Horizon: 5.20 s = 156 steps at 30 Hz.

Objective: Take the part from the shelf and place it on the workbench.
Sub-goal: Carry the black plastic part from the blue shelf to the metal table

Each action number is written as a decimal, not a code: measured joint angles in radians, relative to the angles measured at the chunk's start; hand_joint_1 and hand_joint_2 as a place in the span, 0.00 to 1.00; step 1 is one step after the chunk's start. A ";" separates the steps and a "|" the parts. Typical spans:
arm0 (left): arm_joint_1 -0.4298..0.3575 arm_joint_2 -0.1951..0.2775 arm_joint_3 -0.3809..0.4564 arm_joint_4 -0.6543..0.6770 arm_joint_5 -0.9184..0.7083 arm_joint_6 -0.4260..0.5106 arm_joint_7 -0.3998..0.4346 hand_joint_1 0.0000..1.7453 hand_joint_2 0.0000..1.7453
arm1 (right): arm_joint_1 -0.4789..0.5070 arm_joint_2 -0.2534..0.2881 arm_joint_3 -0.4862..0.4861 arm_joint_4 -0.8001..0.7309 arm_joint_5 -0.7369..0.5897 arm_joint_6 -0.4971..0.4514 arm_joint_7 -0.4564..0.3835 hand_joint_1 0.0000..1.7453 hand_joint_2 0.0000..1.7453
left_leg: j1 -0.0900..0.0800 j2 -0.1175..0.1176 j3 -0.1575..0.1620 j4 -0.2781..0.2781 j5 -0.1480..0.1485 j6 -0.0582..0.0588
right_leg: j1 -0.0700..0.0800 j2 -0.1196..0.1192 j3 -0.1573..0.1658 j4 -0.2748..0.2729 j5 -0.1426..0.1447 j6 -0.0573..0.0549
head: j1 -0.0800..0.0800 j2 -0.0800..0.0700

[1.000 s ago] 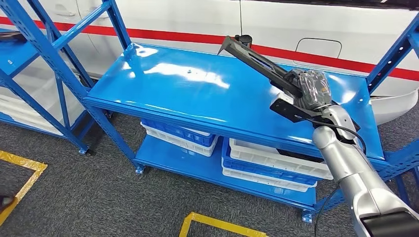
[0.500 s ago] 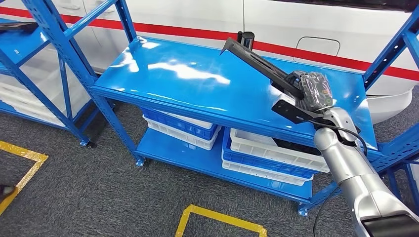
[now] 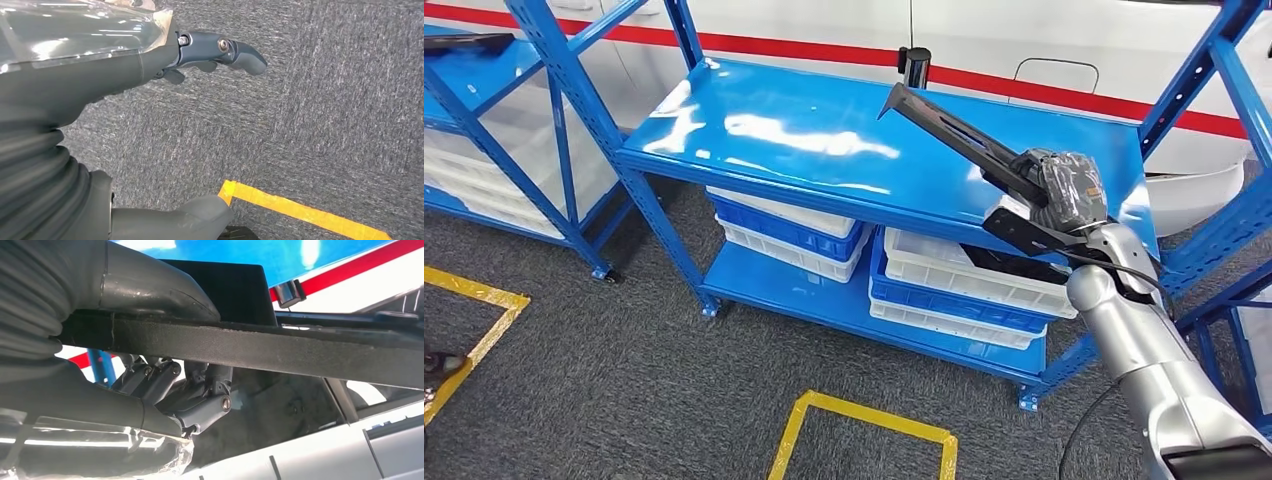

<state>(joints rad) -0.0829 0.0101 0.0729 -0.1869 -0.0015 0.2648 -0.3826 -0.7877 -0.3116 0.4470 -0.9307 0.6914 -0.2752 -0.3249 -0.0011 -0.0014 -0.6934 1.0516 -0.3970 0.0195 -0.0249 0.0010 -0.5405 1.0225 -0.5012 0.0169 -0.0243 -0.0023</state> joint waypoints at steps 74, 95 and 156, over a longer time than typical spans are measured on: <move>0.005 0.006 0.018 -0.002 -0.021 -0.018 0.016 0.00 1.00 | -0.044 0.077 -0.025 0.073 0.013 -0.013 -0.014 1.00 1.00 | 0.016 -0.006 0.111 0.000 -0.054 -0.017 | 0.007 -0.005 -0.031 -0.024 0.056 0.017 | -0.004 0.000; -0.002 -0.012 0.017 -0.002 -0.035 -0.024 0.024 0.00 1.00 | -0.013 0.054 -0.033 0.035 0.048 0.009 0.012 1.00 1.00 | 0.012 -0.002 -0.025 0.059 -0.068 -0.019 | 0.005 -0.004 0.003 -0.025 0.032 -0.018 | -0.002 0.000; 0.001 -0.030 0.064 -0.007 -0.015 -0.016 0.002 0.00 1.00 | -0.062 0.095 -0.060 0.027 0.103 0.021 0.034 1.00 1.00 | 0.000 0.006 -0.005 -0.037 0.045 -0.002 | 0.016 -0.005 0.035 -0.034 -0.008 -0.008 | 0.005 0.000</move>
<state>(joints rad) -0.0822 -0.0196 0.1366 -0.1939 -0.0169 0.2492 -0.3803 -0.8498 -0.2165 0.3866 -0.9039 0.7944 -0.2539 -0.2913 -0.0014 0.0047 -0.6982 1.0143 -0.3523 0.0170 -0.0086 -0.0035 -0.5053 0.9883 -0.5090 0.0092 -0.0192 -0.0023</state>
